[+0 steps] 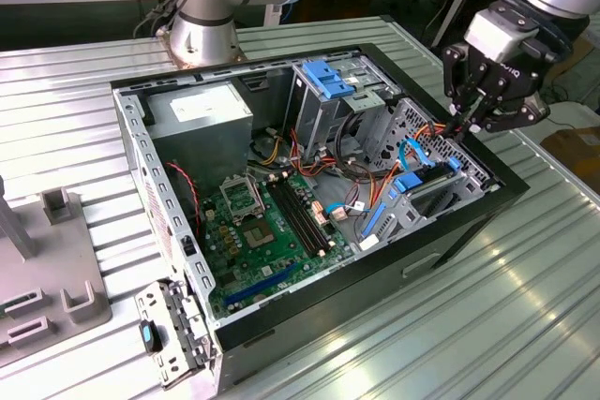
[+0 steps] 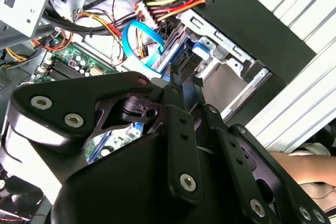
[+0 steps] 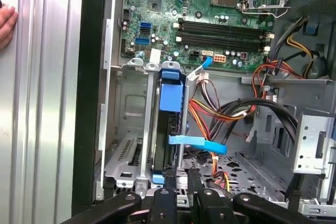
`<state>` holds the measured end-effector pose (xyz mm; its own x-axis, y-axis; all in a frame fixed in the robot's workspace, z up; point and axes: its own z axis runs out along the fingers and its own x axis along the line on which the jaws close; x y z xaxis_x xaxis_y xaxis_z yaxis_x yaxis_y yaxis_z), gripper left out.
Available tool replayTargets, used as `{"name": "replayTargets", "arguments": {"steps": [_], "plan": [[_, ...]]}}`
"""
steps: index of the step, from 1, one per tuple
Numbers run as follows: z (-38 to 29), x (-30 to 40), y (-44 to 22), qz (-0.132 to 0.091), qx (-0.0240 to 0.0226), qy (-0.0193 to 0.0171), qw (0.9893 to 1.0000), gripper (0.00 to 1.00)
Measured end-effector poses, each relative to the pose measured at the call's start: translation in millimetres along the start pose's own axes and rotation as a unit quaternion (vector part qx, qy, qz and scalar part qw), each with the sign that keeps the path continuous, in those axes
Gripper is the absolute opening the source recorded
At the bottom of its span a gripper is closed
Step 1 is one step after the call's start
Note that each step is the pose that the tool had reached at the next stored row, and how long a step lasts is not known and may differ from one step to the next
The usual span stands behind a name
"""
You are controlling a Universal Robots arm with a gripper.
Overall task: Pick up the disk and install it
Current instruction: 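Insert the first disk wire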
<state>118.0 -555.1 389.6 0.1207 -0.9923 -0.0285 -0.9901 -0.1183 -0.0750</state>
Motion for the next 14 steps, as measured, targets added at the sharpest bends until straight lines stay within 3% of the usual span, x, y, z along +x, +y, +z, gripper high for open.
{"name": "replayTargets", "arguments": {"steps": [5,14], "plan": [[0.4,-1.2,-5.3,-0.022,-0.0006,-0.0017,0.9998,0.24],[0.6,-2.3,-6.3,-0.044,-0.0013,-0.0034,0.999,0.24]]}}
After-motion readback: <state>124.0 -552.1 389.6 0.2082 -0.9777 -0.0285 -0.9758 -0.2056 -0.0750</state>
